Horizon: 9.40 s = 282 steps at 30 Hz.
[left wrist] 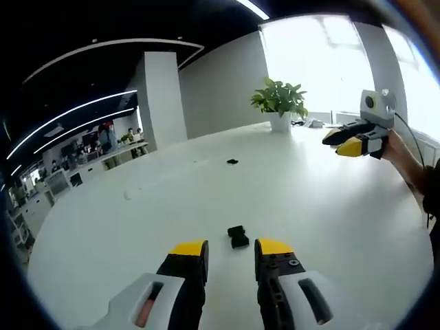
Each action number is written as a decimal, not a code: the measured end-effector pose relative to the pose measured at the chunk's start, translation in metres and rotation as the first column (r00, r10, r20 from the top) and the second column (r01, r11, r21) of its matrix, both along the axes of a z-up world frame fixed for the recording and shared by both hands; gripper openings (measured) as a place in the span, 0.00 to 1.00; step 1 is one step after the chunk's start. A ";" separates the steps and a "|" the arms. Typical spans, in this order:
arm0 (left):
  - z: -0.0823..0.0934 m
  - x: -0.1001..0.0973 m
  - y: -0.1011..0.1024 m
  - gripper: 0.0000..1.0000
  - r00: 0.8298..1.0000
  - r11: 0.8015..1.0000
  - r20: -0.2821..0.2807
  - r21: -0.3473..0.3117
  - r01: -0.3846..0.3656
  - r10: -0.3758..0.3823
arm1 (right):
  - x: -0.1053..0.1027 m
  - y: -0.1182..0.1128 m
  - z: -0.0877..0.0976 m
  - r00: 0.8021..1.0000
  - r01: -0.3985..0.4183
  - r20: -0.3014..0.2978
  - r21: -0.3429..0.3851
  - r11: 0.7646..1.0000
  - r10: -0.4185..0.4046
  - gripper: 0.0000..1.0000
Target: Snap the two parts of the plastic buckle together until the buckle closes and remains connected.
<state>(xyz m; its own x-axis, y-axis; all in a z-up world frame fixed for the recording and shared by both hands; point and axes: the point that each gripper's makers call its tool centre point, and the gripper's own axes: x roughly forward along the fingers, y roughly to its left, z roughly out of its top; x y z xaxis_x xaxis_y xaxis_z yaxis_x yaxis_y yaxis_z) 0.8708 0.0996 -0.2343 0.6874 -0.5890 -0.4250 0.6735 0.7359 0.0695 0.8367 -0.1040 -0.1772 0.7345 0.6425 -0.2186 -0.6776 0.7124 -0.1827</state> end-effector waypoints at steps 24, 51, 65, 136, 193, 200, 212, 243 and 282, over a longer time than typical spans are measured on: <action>-0.014 0.012 -0.022 0.24 0.995 0.998 -0.076 -0.022 0.064 -0.066 | -0.004 -0.018 -0.007 1.000 0.022 -0.016 -0.018 1.000 -0.022 0.23; -0.018 0.019 -0.024 0.16 0.991 0.997 -0.105 -0.030 0.076 -0.079 | -0.004 -0.017 -0.003 1.000 0.021 -0.012 -0.020 1.000 -0.021 0.23; -0.021 0.019 -0.022 0.13 0.989 0.996 -0.117 -0.037 0.082 -0.086 | -0.003 -0.017 -0.004 1.000 0.018 -0.023 -0.008 1.000 -0.018 0.23; -0.021 -0.006 0.013 0.13 0.994 0.997 -0.079 0.003 0.082 -0.081 | 0.189 -0.061 -0.041 0.989 0.128 -0.066 -0.120 0.985 -0.136 0.23; -0.019 -0.009 0.008 0.13 0.990 0.994 -0.083 -0.011 0.111 -0.111 | 0.265 -0.010 -0.065 0.989 0.021 -0.139 -0.136 0.990 -0.040 0.23; -0.019 -0.009 0.008 0.13 0.990 0.994 -0.087 -0.015 0.111 -0.112 | 0.265 -0.003 -0.067 0.982 -0.040 -0.189 -0.081 0.996 0.024 0.21; -0.019 -0.009 0.008 0.13 0.989 0.993 -0.088 -0.016 0.114 -0.114 | 0.259 0.005 -0.070 0.971 -0.089 -0.228 -0.048 0.995 0.076 0.15; -0.020 -0.010 0.008 0.13 0.989 0.993 -0.094 -0.019 0.117 -0.118 | 0.244 0.013 -0.071 0.968 -0.122 -0.225 -0.036 0.992 0.111 0.13; -0.021 -0.017 0.011 0.13 0.979 0.985 -0.109 0.001 0.171 -0.170 | 0.172 0.023 -0.064 0.961 -0.222 -0.187 -0.068 0.973 0.206 0.12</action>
